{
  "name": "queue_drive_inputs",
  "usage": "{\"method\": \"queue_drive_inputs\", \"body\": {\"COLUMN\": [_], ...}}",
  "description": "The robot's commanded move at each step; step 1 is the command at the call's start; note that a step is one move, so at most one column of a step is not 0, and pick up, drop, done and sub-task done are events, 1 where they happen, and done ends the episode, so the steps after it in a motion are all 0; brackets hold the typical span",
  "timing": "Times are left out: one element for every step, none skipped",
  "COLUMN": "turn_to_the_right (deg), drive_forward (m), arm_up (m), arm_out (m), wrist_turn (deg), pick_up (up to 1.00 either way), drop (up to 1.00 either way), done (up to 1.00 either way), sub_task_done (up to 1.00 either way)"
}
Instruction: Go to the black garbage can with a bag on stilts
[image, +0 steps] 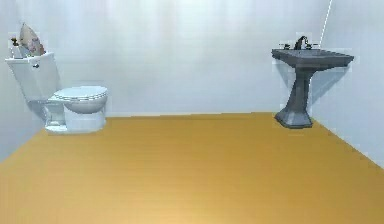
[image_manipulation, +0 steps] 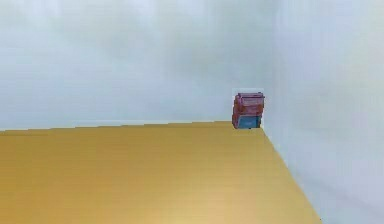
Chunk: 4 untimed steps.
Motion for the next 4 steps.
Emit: {"method": "queue_drive_inputs", "body": {"turn_to_the_right": [-45.0,-3.0,0.0,-36.0], "drive_forward": [0.00,0.00,0.40,0.00], "arm_up": [0.00,0.00,0.00,0.00], "arm_out": [0.00,0.00,0.00,0.00], "wrist_turn": [0.0,0.0,0.0,0.0], "pick_up": [0.00,0.00,0.00,0.00], "drop": [0.00,0.00,0.00,0.00], "done": [0.00,0.00,0.00,0.00], "sub_task_done": [0.00,0.00,0.00,0.00]}}
